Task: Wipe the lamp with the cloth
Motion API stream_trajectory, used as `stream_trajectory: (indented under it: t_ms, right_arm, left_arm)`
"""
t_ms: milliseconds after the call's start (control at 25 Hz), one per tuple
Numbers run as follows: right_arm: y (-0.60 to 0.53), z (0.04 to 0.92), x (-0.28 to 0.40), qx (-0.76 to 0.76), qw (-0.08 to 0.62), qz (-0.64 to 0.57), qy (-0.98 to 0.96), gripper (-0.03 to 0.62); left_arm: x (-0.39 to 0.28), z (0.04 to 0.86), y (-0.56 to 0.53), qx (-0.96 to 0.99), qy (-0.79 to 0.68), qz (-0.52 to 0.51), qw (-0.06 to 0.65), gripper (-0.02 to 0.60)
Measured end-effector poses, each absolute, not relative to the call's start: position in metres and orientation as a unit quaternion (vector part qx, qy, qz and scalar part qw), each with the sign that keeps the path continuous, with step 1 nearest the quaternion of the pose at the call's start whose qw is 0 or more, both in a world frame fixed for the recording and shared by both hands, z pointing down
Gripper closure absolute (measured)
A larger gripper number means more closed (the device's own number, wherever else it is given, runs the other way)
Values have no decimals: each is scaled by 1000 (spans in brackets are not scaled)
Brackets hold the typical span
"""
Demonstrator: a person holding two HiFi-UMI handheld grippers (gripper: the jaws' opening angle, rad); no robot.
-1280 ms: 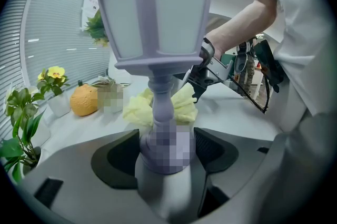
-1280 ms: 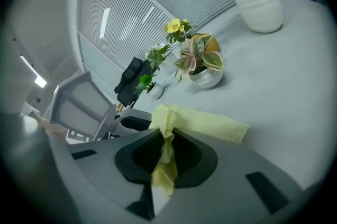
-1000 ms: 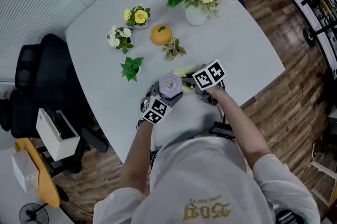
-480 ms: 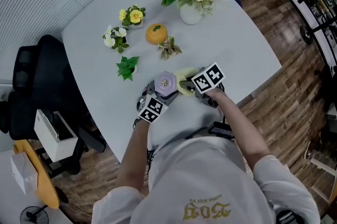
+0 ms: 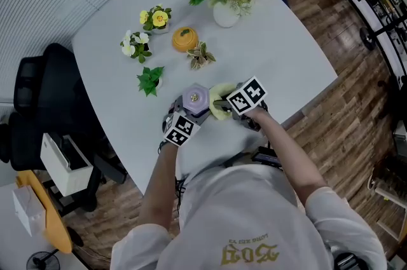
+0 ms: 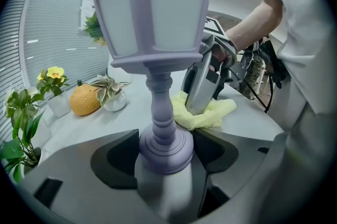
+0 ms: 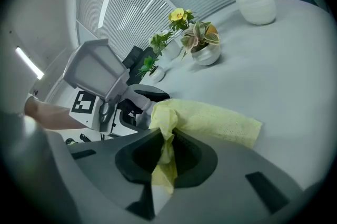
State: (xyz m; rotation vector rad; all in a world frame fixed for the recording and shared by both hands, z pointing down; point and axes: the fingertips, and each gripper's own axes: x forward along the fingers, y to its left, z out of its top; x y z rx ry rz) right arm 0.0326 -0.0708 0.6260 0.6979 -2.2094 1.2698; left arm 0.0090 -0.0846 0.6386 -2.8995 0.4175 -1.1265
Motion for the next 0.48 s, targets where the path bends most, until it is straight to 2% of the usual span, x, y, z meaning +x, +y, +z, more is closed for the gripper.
stream_trajectory:
  t_ms: [480]
  right_arm:
    - [-76, 625, 32, 264, 256, 446, -816, 545]
  left_arm:
    - [10, 638, -84, -924, 135, -359, 2, 276]
